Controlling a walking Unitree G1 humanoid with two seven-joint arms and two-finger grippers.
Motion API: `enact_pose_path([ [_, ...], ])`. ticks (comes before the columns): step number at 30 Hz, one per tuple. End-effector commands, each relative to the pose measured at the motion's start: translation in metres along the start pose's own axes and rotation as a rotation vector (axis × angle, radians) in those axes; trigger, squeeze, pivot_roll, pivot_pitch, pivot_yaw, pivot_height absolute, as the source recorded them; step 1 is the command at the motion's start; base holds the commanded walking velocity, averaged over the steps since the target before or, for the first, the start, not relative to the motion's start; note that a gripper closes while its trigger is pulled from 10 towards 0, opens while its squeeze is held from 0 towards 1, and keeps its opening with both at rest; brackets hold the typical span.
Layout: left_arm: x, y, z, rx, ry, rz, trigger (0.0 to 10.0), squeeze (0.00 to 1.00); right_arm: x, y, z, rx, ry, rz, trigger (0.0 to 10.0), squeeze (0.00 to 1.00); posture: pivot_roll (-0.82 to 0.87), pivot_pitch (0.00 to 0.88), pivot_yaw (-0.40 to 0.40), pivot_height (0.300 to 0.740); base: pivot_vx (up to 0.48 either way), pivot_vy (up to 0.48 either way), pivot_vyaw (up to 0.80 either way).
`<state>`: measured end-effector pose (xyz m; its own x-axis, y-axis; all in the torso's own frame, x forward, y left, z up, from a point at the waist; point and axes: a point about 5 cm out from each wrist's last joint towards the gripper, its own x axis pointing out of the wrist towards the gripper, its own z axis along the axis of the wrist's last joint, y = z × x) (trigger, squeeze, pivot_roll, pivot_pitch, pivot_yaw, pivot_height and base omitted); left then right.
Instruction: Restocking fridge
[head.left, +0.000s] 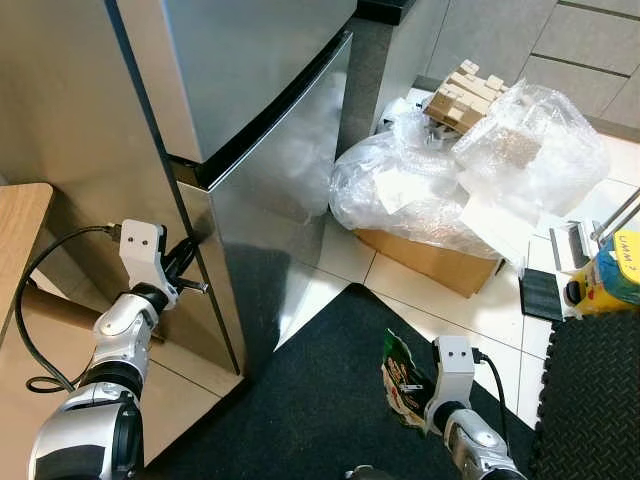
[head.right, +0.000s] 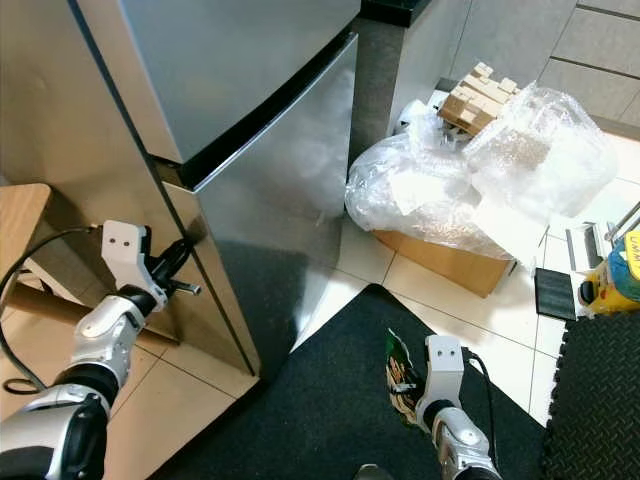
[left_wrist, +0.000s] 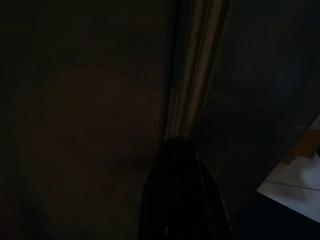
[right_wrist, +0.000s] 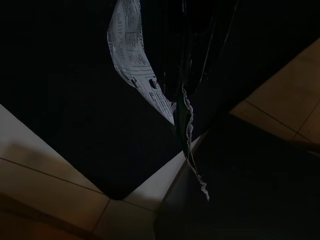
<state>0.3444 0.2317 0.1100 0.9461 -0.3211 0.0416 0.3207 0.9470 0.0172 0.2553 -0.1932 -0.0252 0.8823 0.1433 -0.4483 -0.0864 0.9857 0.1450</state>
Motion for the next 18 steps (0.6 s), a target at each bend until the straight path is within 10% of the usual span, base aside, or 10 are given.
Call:
enact_pose_path([
  [1,0.006,-0.013,-0.002,0.005,0.012,-0.07,10.0,0.0,-0.003,-0.004,-0.001,0.003,-0.015,-0.016,10.0,0.0,-0.13,0.162,-0.026,0.74,0.0,0.0,0.0],
  [18,0.034,-0.052,0.008,-0.011,-0.001,-0.257,10.0,0.0,-0.002,-0.006,0.002,0.014,-0.028,-0.024,10.0,0.0,-0.15,0.153,-0.009,0.74,0.0,0.0,0.0],
])
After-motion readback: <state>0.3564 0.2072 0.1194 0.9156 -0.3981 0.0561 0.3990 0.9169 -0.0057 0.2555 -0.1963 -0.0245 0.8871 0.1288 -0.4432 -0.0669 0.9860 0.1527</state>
